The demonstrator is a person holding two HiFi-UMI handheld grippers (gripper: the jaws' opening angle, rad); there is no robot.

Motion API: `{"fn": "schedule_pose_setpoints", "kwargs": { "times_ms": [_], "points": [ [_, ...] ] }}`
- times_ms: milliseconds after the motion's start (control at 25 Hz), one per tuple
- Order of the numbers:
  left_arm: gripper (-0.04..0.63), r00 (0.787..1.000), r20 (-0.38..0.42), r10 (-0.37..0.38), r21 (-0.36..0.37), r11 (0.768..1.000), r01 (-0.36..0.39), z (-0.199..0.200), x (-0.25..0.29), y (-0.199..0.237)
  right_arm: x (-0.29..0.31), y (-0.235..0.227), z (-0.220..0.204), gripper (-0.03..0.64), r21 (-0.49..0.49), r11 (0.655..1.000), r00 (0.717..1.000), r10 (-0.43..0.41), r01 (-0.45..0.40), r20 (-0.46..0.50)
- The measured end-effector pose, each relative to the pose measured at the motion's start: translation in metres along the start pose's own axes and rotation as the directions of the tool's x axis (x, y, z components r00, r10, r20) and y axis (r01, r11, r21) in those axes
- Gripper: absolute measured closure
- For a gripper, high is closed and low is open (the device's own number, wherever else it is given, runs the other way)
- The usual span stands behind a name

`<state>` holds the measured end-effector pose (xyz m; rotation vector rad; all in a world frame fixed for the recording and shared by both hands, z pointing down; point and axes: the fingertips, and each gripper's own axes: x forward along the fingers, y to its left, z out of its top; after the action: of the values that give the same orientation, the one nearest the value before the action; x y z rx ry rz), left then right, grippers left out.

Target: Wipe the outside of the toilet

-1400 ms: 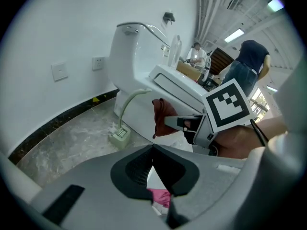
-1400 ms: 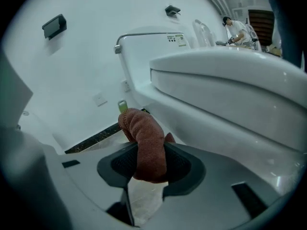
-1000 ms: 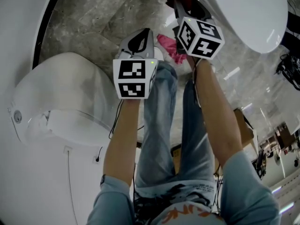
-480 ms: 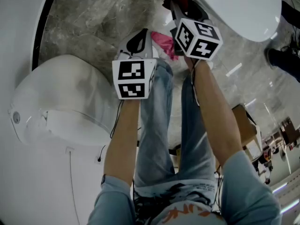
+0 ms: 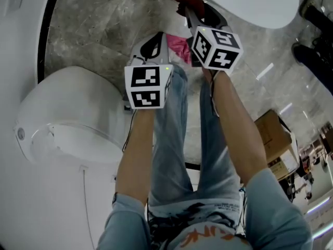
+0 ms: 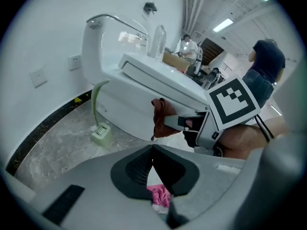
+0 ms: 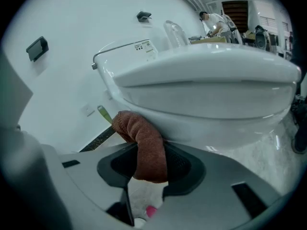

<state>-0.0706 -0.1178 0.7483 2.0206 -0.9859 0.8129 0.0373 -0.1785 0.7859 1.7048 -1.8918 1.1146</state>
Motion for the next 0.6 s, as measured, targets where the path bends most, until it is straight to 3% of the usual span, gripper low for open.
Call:
{"fn": "schedule_pose_setpoints", "kwargs": {
  "times_ms": [600],
  "points": [
    [0.597, 0.998, -0.032, -0.047, 0.071, 0.996, 0.049, -0.008, 0.022, -0.089, -0.061, -0.087, -0.017, 0.469, 0.023, 0.999, 0.999, -0.042, 0.042, -0.007]
  ]
}}
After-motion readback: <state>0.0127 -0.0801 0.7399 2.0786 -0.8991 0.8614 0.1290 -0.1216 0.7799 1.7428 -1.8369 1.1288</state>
